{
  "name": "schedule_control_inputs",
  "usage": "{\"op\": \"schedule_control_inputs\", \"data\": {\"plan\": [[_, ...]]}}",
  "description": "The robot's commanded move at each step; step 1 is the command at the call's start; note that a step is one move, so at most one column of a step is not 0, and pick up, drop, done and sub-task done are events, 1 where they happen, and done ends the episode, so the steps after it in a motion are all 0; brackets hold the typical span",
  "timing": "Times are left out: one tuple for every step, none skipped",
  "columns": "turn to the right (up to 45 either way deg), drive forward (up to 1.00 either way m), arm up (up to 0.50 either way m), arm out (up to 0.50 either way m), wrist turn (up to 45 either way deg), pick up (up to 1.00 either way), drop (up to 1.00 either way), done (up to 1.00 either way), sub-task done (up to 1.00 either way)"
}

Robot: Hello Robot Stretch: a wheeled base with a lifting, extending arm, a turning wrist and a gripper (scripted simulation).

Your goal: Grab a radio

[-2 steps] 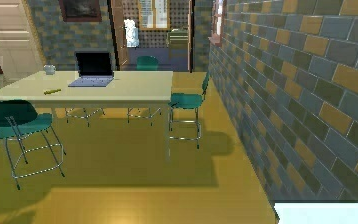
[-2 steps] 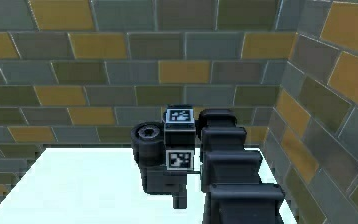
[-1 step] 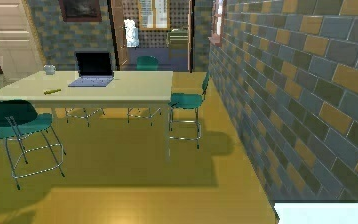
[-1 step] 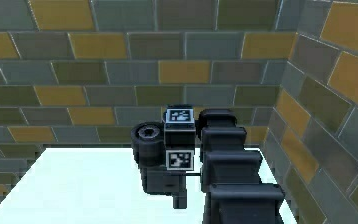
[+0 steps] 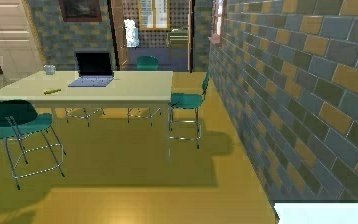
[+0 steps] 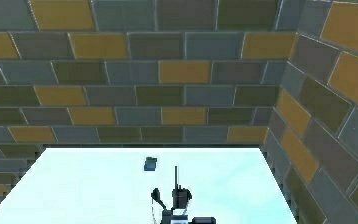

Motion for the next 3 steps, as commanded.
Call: {"op": "schedule_control_inputs", "data": {"plan": [[0.0, 0.00, 0.00, 0.00, 0.0, 1.00, 0.00, 0.00, 0.00], [0.0, 0.00, 0.10, 0.00, 0.0, 0.00, 0.00, 0.00, 0.00], [0.0, 0.00, 0.00, 0.00, 0.0, 0.00, 0.00, 1.00, 0.00]]}}
